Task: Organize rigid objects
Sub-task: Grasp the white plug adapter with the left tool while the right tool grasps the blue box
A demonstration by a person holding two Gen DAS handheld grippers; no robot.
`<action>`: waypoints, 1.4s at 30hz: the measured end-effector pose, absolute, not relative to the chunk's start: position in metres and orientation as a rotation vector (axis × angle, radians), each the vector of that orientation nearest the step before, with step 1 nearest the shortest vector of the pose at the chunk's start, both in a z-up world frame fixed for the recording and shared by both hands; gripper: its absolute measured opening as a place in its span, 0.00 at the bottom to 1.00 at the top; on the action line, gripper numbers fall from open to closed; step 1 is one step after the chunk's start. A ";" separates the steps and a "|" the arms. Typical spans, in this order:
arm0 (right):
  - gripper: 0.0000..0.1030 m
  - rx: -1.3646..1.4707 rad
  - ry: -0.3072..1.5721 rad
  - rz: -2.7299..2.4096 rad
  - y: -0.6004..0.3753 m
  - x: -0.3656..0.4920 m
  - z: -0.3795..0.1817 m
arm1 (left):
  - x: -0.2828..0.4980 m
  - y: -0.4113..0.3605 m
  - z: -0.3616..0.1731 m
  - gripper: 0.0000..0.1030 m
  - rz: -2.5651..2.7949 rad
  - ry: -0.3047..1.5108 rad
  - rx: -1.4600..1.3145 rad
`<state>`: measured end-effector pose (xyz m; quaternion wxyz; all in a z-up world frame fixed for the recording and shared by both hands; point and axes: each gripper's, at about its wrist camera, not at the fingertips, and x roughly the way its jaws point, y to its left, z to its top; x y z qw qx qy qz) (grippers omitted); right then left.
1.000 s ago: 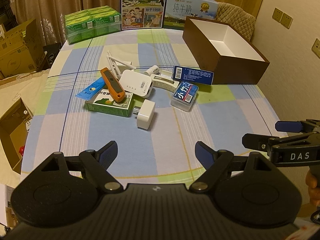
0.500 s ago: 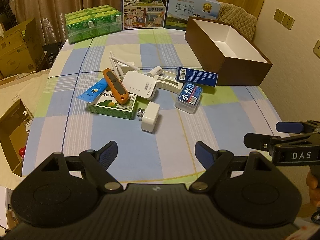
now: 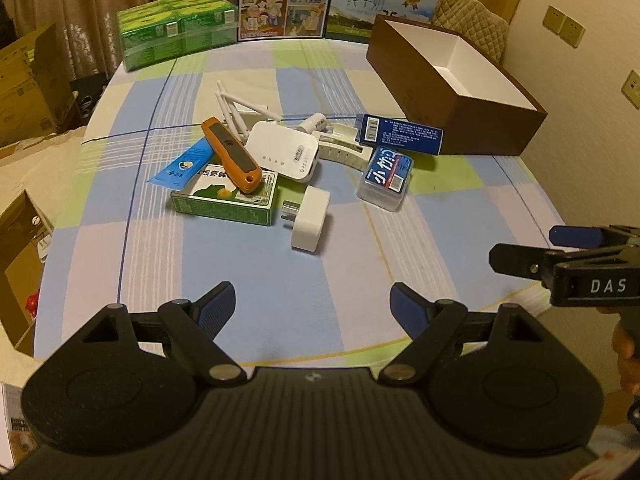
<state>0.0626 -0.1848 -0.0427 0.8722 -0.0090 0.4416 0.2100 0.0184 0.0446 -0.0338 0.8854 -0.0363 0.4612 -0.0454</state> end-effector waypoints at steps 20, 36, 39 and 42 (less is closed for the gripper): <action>0.97 -0.049 0.902 0.403 -0.204 0.100 -0.065 | 0.069 0.027 -0.083 0.69 -0.170 0.893 -0.013; 0.97 -0.112 0.945 0.458 -0.231 0.174 -0.085 | 0.134 0.019 -0.120 0.61 -0.097 0.919 0.080; 0.97 -0.128 0.952 0.468 -0.233 0.184 -0.088 | 0.140 0.019 -0.125 0.58 -0.088 0.933 0.079; 0.97 -0.139 0.962 0.476 -0.235 0.191 -0.092 | 0.142 0.018 -0.126 0.56 -0.091 0.925 0.097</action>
